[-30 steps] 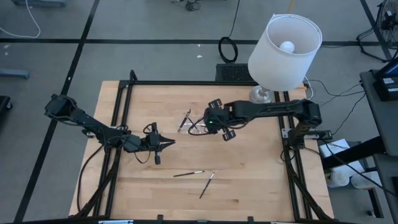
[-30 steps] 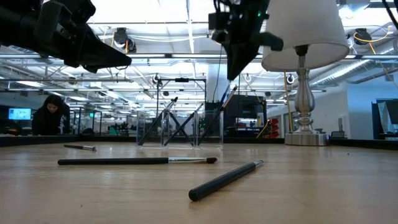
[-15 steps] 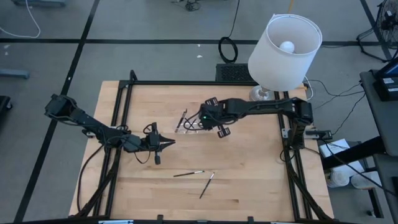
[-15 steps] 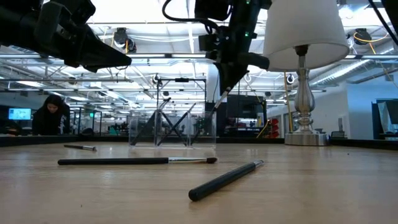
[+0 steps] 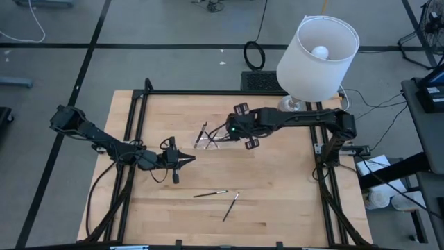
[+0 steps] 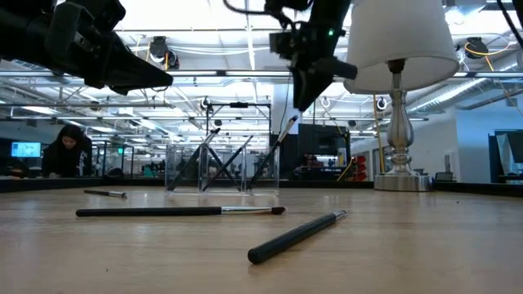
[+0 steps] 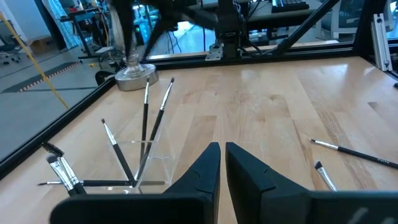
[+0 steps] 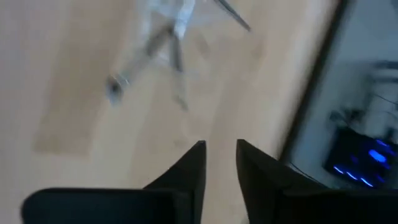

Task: Put items in baskets/containers
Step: Put the black eyeshadow brush into the transparent organizer

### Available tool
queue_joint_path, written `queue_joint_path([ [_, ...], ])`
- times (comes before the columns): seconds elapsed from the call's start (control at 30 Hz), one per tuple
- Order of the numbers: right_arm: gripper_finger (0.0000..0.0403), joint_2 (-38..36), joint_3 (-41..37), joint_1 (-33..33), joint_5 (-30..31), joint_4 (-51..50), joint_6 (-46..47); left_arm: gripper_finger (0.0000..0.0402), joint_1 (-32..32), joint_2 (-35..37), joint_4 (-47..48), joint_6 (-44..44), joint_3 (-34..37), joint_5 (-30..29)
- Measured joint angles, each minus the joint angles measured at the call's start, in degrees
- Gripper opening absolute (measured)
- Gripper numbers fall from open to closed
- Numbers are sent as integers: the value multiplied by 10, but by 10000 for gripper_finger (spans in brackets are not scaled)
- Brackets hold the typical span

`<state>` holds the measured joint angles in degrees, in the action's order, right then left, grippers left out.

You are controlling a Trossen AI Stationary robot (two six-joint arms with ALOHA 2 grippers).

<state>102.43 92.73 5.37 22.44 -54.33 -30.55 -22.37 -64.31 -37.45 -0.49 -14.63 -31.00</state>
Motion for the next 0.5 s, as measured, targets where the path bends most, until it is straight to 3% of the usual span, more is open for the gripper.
queue_joint_path([
  [0.23,95,-98,0,-25,83,-44,11,35,0,0,3,2,0,0],
  [0.3,85,-134,0,-39,56,-53,41,35,0,0,4,3,0,0],
  [0.4,61,-184,-1,-64,-33,-27,91,35,0,0,4,2,0,0],
  [0.5,30,-225,-33,-94,-58,30,138,35,0,0,4,1,0,0],
])
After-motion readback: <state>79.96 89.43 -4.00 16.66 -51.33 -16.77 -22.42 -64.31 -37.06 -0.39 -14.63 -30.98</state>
